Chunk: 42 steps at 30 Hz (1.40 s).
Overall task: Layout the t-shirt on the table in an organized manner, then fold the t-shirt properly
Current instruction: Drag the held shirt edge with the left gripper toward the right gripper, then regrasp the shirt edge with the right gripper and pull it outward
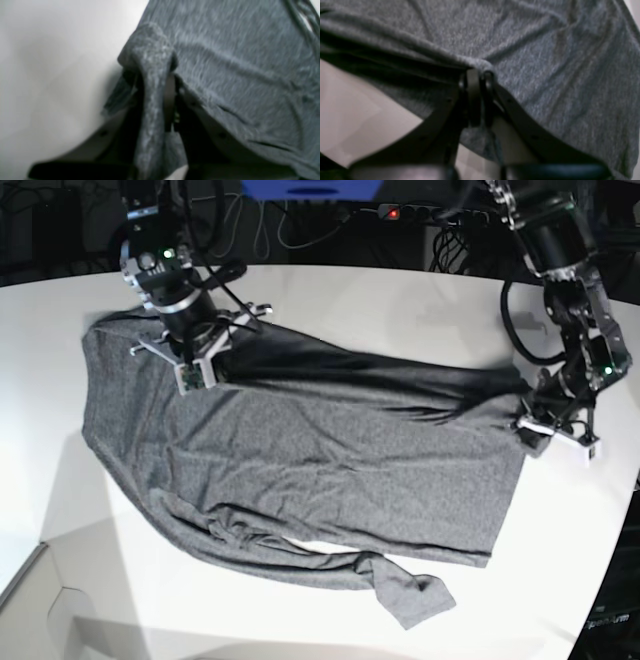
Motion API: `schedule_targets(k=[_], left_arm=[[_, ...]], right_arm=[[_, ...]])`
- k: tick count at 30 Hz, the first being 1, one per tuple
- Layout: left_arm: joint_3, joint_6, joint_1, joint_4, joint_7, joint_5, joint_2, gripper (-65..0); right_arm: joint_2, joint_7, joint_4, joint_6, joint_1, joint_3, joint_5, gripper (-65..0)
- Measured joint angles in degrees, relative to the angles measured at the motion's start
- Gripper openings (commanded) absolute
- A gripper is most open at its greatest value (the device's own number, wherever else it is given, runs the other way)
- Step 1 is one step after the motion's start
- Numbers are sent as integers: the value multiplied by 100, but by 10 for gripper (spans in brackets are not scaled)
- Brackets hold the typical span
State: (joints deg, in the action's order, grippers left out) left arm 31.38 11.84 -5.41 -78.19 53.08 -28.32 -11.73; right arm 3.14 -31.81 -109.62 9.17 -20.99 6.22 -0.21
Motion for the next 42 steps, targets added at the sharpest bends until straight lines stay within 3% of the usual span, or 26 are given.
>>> schedule_targets(k=[16, 19, 23, 26, 32, 35, 40, 42], left_arm=[[-153, -7, -785, 852, -4, 24, -37, -642], [-450, -13, -809, 938, -17, 20, -57, -582], [-503, -13, -811, 940, -15, 22, -44, -416], [-481, -20, -809, 925, -13, 20, -68, -333], [-422, -4, -793, 914, -31, -22, -409, -318], [-96, 7, -662, 647, 39, -48, -361, -317], [238, -9, -247, 505, -50, 33, -304, -314], [223, -2, -122, 507, 0, -13, -216, -279]], right_arm=[[4, 9, 352, 2, 286, 22, -2, -650], [4, 7, 352, 2, 282, 22, -2, -589], [4, 28, 339, 2, 284, -2, -13, -455], [122, 35, 315, 4, 284, -13, -24, -421], [61, 90, 111, 2, 260, -625, -26, -416], [-114, 74, 63, 2, 166, -946, -7, -410], [-111, 35, 61, 2, -68, -1165, -42, -353], [-144, 85, 61, 2, -98, -1130, -9, -339]])
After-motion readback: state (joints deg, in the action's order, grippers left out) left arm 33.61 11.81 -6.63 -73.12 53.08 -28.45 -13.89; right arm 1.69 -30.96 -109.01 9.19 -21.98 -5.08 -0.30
